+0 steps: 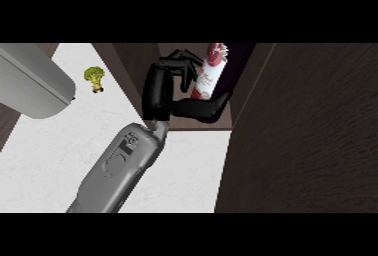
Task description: Pick up the wine, place it into the cabinet and close the cabinet
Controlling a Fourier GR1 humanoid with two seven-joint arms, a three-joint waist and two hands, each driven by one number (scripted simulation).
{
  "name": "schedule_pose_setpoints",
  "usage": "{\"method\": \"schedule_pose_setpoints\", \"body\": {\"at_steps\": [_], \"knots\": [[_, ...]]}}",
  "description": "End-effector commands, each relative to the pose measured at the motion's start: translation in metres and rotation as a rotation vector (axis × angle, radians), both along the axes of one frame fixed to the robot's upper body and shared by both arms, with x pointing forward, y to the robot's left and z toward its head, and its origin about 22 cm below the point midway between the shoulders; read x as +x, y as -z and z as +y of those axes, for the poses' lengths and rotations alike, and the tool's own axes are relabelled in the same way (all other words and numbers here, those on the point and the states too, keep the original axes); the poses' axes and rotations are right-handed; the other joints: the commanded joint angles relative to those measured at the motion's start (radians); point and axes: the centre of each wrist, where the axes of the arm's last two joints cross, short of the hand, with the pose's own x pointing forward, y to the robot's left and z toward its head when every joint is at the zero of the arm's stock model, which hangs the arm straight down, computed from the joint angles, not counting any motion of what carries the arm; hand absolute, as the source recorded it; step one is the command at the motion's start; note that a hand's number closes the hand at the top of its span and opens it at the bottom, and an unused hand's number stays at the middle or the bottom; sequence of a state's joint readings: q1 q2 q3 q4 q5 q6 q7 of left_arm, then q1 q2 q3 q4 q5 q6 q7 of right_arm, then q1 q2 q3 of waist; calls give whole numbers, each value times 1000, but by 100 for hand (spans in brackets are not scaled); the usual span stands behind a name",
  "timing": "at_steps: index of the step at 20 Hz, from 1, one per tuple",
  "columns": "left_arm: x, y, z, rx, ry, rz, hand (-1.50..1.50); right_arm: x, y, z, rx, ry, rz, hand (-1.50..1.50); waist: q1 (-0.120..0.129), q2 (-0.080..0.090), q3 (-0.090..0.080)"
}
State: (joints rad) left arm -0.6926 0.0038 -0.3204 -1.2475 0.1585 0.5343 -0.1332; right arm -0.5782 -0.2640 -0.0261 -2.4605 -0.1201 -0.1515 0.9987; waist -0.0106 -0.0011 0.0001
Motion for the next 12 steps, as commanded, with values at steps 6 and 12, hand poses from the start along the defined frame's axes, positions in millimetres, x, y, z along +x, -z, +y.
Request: {"method": "schedule_pose_setpoints", "body": {"at_steps": [6,12], "knots": [[24,34,7,51,-31,2,150,-12,-7,-3,9,-82,-7,-150,-6,2,-1],[24,53,1,45,-51,35,150,-9,-8,-4,17,-82,0,-150,-10,3,-1]]}}
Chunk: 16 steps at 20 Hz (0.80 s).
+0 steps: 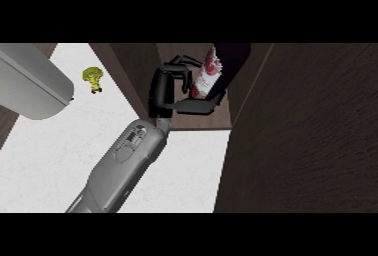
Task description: Pick up the wine, place it into the cabinet and close the cabinet
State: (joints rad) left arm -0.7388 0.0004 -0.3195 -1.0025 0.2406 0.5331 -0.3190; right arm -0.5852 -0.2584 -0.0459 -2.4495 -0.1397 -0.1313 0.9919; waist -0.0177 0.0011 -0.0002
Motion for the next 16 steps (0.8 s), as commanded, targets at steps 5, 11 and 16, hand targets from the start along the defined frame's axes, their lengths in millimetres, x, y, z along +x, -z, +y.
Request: {"method": "schedule_pose_setpoints", "body": {"at_steps": [5,11,16], "knots": [[6,32,0,16,-21,48,150,-14,-3,-4,17,-78,-1,-150,-11,2,0],[14,62,14,103,-41,57,150,-14,9,-2,22,-52,1,-150,-9,4,0],[9,78,15,163,-82,67,150,-16,0,-8,-3,-69,13,-150,-18,4,0]]}}
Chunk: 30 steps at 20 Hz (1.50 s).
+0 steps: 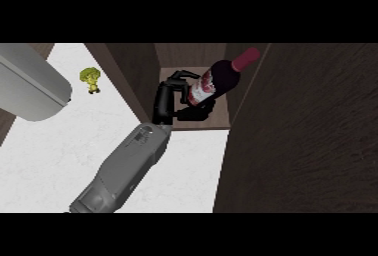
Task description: Pick up the wine, place it into the cabinet and close the cabinet
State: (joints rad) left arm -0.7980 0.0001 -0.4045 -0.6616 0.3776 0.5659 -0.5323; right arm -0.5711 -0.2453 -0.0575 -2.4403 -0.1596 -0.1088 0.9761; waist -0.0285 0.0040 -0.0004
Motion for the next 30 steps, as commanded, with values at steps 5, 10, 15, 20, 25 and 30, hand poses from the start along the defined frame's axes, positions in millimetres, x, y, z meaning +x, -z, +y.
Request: {"method": "schedule_pose_setpoints", "body": {"at_steps": [5,10,15,20,25,30], "knots": [[7,6,3,-3,-44,-11,150,-16,-4,-13,13,-61,-10,-150,-6,0,0],[21,3,12,-74,-79,-22,150,-10,-2,1,14,-75,-25,-150,-17,4,-1],[25,18,31,-128,-119,18,150,-2,-2,7,21,-96,-6,-150,-23,11,-1],[36,5,29,-147,-109,30,150,-9,5,2,25,-87,-22,-150,-19,10,0],[42,-1,28,-74,-156,6,150,-5,-1,3,31,-116,-7,-150,-37,16,0],[51,-13,31,46,-235,25,150,-5,-5,7,-4,-118,-17,-150,-47,19,-1]]}}
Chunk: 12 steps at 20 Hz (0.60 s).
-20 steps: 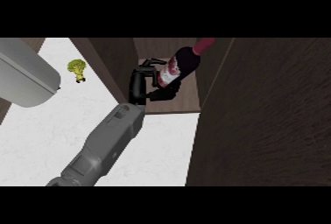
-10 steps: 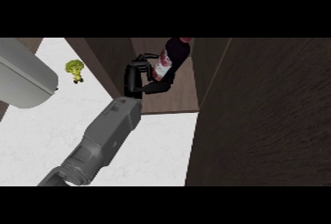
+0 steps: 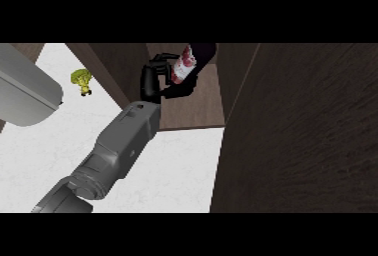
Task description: Pick up the wine, place it into the cabinet and close the cabinet
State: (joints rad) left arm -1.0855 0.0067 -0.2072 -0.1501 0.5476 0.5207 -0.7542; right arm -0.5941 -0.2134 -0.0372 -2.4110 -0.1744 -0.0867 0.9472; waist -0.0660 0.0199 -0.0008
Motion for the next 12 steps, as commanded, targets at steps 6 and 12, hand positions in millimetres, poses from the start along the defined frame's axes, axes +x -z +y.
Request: {"method": "schedule_pose_setpoints", "body": {"at_steps": [6,12], "knots": [[6,-4,9,83,-55,14,150,-10,3,3,20,-78,-21,-150,-18,12,-1],[7,-3,19,131,-134,68,150,-11,-1,6,12,-82,-18,-150,-38,16,-1]]}}
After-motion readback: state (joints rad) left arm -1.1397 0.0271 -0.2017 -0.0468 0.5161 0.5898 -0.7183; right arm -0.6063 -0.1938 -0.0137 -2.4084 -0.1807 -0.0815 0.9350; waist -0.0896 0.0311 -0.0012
